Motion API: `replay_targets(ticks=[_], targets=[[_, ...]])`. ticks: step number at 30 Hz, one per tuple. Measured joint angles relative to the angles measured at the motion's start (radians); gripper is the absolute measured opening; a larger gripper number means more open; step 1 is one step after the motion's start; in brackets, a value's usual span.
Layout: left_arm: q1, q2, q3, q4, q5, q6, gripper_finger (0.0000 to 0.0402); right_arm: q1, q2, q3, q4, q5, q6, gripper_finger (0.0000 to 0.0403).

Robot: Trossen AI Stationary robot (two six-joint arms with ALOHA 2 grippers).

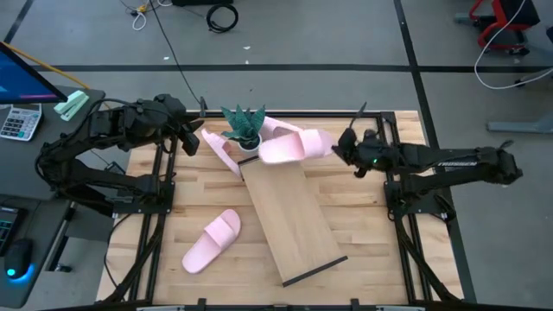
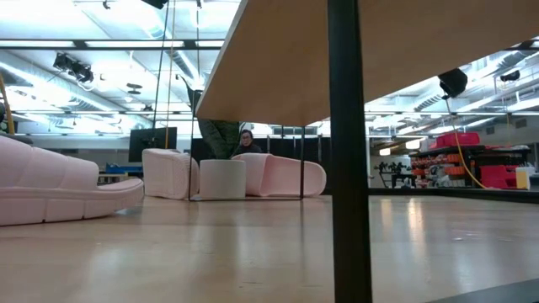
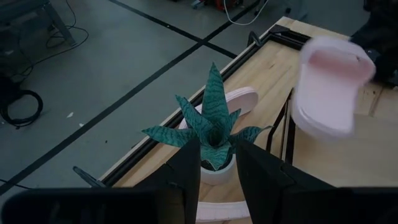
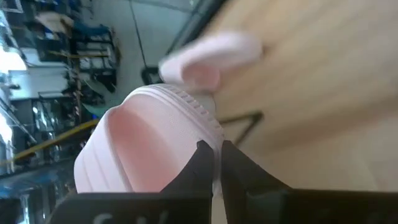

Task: Pick and place slides into the shelf
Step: Put the top right pink slipper on the shelf

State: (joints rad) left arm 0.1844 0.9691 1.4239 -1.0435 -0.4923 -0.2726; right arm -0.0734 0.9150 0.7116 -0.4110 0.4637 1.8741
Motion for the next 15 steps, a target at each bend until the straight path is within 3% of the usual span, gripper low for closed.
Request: replay_targets(ticks=[7, 15], targets=[[0.000, 0.000, 0.000, 0.000, 0.000, 0.035, 0.0107, 0.114, 0.079, 0.014, -0.004, 0.004, 0.115, 0.0011], [0.000, 0.000, 0.000, 0.000, 0.000, 0.060, 0.0107, 0.088, 0.224, 0.160, -0.058, -0.064, -0.012, 0.0011]])
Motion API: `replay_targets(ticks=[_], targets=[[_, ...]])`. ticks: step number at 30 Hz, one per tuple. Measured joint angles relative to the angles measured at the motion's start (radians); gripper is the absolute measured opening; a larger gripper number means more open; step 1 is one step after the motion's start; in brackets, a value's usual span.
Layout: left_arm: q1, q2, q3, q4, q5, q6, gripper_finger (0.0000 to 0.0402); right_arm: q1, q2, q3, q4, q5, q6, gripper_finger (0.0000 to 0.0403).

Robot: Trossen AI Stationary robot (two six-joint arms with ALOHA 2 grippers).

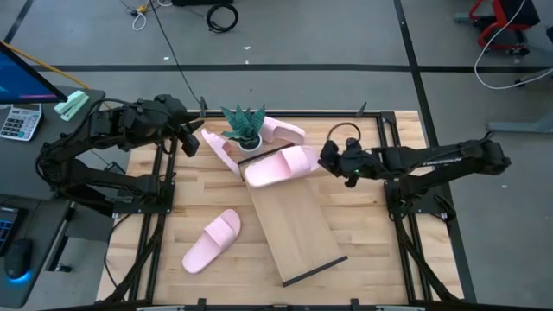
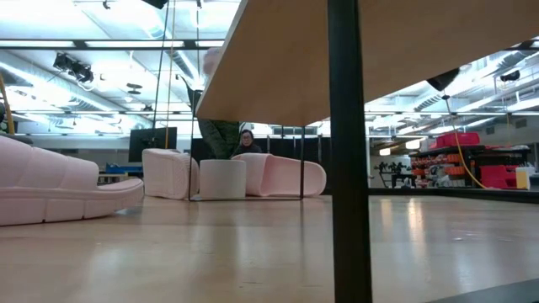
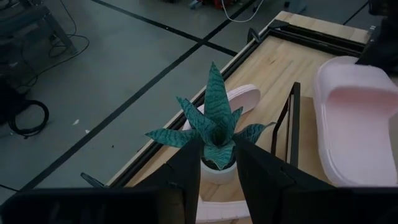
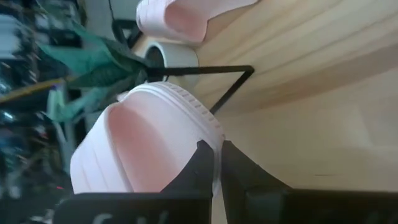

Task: Pick and place slides into the shelf
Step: Put the top right pink slipper on the shelf

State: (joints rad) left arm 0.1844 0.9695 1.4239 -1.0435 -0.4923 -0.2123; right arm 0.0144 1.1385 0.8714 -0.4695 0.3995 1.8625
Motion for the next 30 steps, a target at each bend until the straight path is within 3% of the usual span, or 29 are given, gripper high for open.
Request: replay_targets(ticks=[6, 21, 30], targets=[[0.000, 0.000, 0.000, -0.001, 0.000, 0.000, 0.0107, -0.034, 0.070, 0.089, -0.135, -0.030, -0.047, 0.0011], [0.000, 0.000, 0.000, -0.002, 0.000, -0.001, 0.0107, -0.093, 0.059, 0.087, -0.144, -0.029, -0.057, 0.0010], [0.000, 0.000, 0.000, -0.002, 0.000, -0.001, 0.0107, -0.093, 0.059, 0.087, -0.143, -0.043, -0.058, 0.0087]])
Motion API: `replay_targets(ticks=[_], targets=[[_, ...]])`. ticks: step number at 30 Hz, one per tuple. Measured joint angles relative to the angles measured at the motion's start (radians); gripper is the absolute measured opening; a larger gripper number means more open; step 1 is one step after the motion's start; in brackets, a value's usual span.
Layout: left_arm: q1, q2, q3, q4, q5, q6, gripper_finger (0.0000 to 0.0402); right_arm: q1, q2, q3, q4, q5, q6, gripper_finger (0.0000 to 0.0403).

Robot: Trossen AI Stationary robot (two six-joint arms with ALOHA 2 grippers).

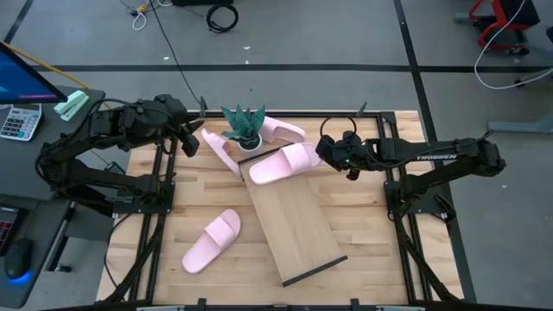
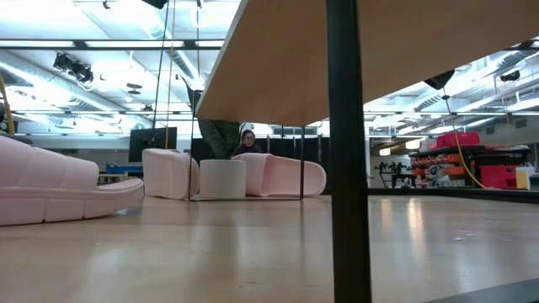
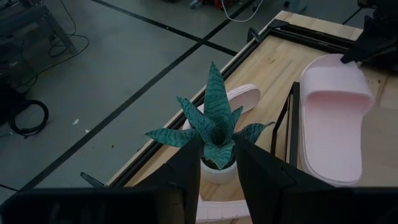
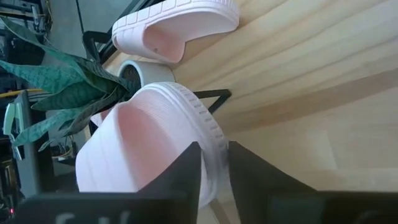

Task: Pick and place slides into the shelf
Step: Put the top right pink slipper on the shelf, then put the bottom left pink slipper on the shelf

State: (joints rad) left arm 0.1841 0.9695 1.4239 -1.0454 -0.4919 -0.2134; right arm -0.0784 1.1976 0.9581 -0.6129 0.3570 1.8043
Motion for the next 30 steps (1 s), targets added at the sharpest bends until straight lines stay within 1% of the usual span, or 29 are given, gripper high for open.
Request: replay_targets(ticks=[4, 12, 17, 22, 27, 30], targets=[[0.000, 0.000, 0.000, 0.000, 0.000, 0.000, 0.0107, 0.000, 0.000, 0.000, 0.000, -0.016, 0.000, 0.0104], [0.000, 0.000, 0.000, 0.000, 0.000, 0.000, 0.0107, 0.000, 0.000, -0.001, -0.003, -0.035, -0.039, 0.0108], [0.000, 0.000, 0.000, 0.000, 0.000, 0.000, 0.0107, -0.014, 0.000, -0.001, -0.003, -0.051, -0.072, 0.0118], [0.000, 0.000, 0.000, 0.000, 0.000, -0.003, 0.0107, -0.039, 0.000, -0.001, -0.003, -0.085, -0.106, 0.0136], [0.000, 0.000, 0.000, 0.000, 0.000, -0.005, 0.0107, -0.039, 0.000, -0.001, -0.004, -0.111, -0.160, 0.0159], [0.000, 0.000, 0.000, 0.000, 0.000, -0.005, 0.0107, -0.039, 0.000, -0.001, -0.019, -0.119, -0.165, 0.0172]])
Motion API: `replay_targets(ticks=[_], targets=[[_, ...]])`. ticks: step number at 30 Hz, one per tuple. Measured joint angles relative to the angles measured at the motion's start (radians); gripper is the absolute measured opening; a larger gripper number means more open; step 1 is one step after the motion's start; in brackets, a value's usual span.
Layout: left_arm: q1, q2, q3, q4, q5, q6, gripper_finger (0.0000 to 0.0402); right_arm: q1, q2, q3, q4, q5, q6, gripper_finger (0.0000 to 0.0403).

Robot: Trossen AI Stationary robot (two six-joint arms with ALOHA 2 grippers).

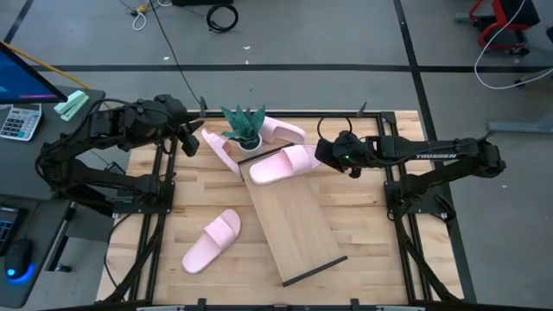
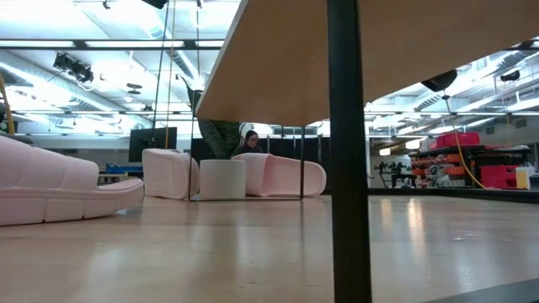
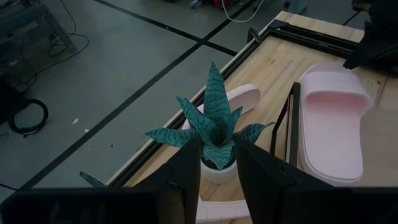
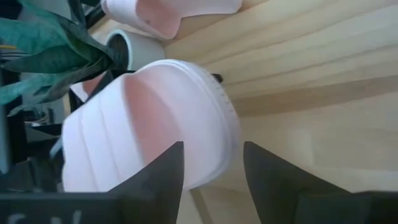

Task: Pick and place slides into the shelf
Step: Put the bottom left pink slipper on the shelf

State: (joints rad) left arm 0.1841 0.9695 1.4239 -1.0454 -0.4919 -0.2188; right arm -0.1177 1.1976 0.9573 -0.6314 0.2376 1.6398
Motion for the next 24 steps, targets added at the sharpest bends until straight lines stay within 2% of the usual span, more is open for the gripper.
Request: replay_targets(ticks=[5, 13, 19, 24], targets=[[0.000, 0.000, 0.000, -0.002, 0.011, -0.006, 0.0107, 0.000, -0.022, 0.000, -0.017, -0.009, -0.002, 0.0192], [-0.001, 0.014, -0.018, -0.023, 0.242, -0.010, 0.0107, -0.038, -0.185, 0.000, -0.150, -0.010, -0.111, 0.0202], [-0.001, 0.060, -0.122, -0.028, 0.366, -0.068, 0.0106, -0.046, -0.299, 0.000, -0.168, -0.011, -0.264, 0.0202], [-0.012, 0.098, -0.231, -0.027, 0.459, -0.086, 0.0102, -0.046, -0.345, 0.000, -0.196, -0.001, -0.345, 0.0198]])
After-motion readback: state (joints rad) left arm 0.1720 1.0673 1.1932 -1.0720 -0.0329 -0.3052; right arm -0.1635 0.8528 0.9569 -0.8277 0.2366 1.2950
